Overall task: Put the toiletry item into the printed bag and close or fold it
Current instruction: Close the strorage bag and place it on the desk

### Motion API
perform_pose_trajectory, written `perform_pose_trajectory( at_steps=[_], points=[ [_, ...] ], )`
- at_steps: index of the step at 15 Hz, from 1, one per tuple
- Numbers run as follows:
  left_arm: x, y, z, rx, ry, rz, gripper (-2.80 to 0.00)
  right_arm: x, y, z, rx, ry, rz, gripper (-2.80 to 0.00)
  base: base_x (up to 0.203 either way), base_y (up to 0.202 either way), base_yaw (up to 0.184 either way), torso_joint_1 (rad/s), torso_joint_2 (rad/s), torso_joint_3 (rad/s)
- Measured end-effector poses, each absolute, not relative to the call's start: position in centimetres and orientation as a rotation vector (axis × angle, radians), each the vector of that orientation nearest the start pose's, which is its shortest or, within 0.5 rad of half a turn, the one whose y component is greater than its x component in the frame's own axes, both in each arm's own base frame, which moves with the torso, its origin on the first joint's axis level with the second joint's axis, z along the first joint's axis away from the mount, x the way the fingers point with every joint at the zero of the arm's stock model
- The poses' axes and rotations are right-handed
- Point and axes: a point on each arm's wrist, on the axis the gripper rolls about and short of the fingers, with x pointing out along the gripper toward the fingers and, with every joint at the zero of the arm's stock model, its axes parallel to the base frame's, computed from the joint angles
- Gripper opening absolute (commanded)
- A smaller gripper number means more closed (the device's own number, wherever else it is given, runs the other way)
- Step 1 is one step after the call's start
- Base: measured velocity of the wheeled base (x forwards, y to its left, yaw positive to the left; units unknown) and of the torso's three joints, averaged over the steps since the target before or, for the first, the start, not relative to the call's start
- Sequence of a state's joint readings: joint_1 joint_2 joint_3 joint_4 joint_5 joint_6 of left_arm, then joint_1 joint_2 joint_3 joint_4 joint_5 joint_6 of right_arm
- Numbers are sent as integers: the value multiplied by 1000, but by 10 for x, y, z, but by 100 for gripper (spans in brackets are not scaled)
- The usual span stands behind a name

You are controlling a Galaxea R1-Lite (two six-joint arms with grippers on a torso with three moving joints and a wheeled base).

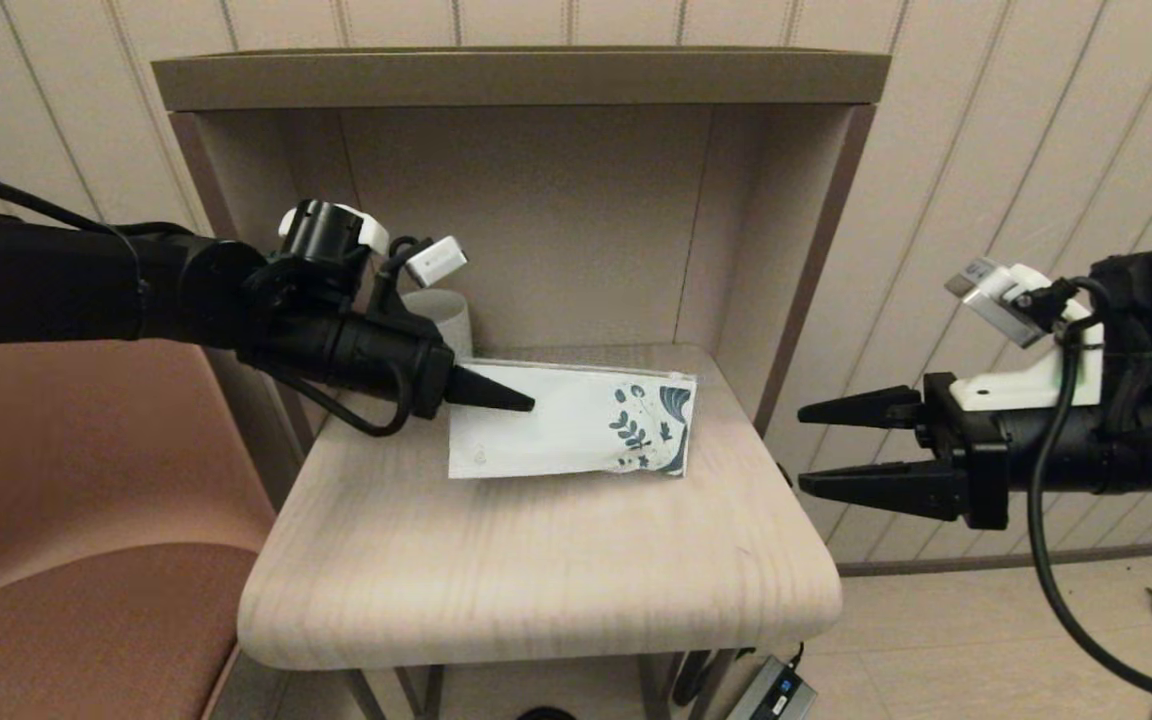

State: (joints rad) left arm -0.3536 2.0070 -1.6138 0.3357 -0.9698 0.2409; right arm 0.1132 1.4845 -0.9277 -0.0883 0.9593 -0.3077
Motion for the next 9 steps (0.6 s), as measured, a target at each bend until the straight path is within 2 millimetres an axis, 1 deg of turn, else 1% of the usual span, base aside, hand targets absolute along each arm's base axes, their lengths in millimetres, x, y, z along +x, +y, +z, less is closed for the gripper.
perform_pose_trajectory(
  at_steps=[4, 9],
  points=[
    [353, -150, 212, -45, 597, -1338, 0, 241, 46, 228, -71, 284, 1108, 0, 0, 0, 0, 0, 0, 0],
    [345, -147, 226, -30, 556, -1339, 0, 241, 46, 228, -72, 283, 1107, 0, 0, 0, 0, 0, 0, 0]
  ],
)
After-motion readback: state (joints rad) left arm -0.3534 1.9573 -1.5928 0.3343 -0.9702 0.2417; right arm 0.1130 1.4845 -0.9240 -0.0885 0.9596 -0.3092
